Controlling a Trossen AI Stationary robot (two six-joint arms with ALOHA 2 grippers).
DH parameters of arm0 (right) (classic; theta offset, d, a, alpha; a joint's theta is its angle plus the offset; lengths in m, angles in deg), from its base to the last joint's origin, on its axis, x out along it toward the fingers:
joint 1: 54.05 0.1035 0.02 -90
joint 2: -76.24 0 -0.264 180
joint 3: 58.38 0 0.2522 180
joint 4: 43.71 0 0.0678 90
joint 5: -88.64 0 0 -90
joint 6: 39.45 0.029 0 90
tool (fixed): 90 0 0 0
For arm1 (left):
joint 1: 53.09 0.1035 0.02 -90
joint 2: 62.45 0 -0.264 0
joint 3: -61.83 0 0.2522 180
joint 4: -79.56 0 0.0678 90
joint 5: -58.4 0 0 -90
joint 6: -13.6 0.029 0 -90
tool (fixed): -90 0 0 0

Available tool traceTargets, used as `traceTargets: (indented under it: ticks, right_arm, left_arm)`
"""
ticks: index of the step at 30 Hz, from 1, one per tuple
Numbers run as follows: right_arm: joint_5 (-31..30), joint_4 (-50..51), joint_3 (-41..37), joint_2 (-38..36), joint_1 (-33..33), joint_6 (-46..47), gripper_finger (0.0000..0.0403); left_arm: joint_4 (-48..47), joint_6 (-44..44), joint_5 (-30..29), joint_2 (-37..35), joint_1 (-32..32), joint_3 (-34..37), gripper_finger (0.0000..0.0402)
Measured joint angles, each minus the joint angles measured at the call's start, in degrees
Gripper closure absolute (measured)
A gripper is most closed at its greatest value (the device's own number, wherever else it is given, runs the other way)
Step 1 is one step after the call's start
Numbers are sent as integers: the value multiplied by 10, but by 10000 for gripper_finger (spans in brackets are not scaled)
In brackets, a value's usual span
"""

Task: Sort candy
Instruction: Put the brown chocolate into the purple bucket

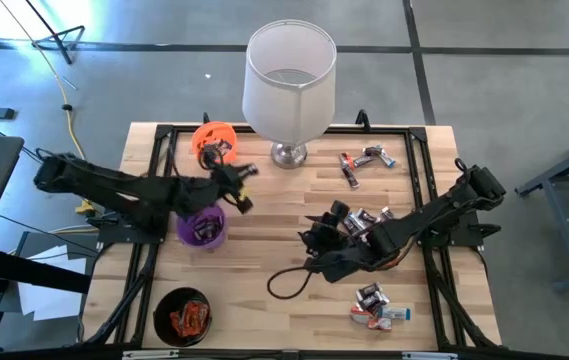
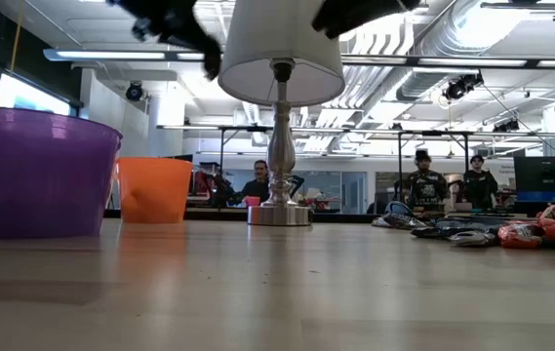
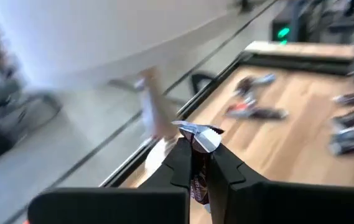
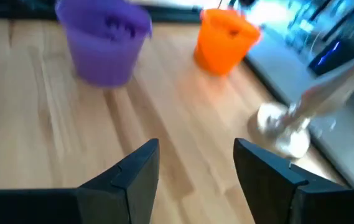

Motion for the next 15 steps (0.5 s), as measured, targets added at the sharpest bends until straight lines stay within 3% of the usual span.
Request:
traceTargets:
  ticks: [4,10,15]
  right_arm:
    - [28,90,0,0,0,90,201]
    - [52,213,0,0,-3,202,201]
    - [56,306,0,0,-19,271,201]
  left_arm:
    - [-150,-88,23,-57,34,0,401]
    - [-369,-282,175,-117,50,0,401]
    - [-474,-398,263,-135,27,0,401]
